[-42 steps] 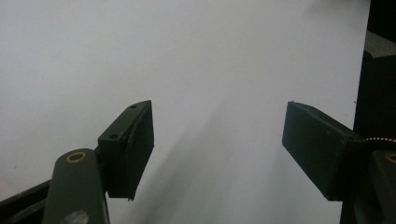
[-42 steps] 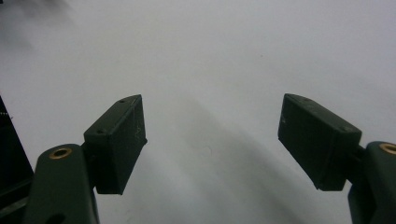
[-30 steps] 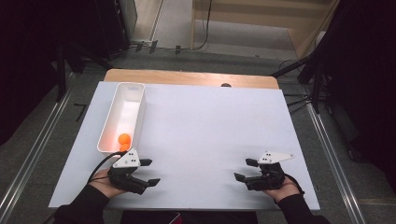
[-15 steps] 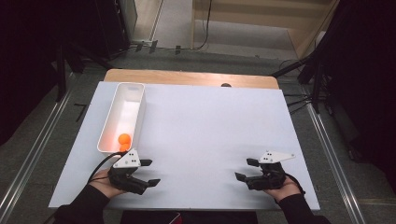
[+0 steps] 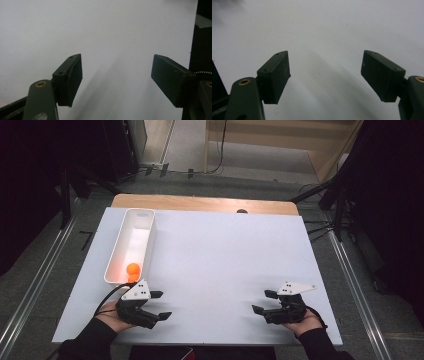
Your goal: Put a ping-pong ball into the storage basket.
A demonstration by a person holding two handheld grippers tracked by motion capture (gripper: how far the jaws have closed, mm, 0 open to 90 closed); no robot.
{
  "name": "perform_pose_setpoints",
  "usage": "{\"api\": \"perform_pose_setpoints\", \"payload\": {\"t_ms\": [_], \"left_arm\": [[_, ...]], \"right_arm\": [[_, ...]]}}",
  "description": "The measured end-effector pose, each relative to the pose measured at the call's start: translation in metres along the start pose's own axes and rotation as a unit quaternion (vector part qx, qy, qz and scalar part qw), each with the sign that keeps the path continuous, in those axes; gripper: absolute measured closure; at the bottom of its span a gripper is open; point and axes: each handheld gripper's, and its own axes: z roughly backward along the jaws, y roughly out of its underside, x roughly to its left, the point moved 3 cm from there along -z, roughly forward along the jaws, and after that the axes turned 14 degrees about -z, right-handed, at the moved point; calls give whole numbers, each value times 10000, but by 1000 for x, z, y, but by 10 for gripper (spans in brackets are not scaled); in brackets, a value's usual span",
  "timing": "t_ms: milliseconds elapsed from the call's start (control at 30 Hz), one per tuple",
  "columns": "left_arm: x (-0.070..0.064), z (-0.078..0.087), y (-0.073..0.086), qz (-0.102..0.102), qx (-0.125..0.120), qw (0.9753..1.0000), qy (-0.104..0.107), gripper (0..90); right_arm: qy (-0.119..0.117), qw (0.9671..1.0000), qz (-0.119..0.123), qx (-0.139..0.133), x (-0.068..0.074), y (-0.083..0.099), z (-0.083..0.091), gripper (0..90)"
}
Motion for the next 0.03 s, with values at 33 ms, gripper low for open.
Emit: {"api": "perform_pose_setpoints", "payload": {"t_ms": [33], "left_arm": [[0,0,0,-12,4,10000,-4,255]], "right_arm": [[-5,10000,0,6,0,0,0,218]]}}
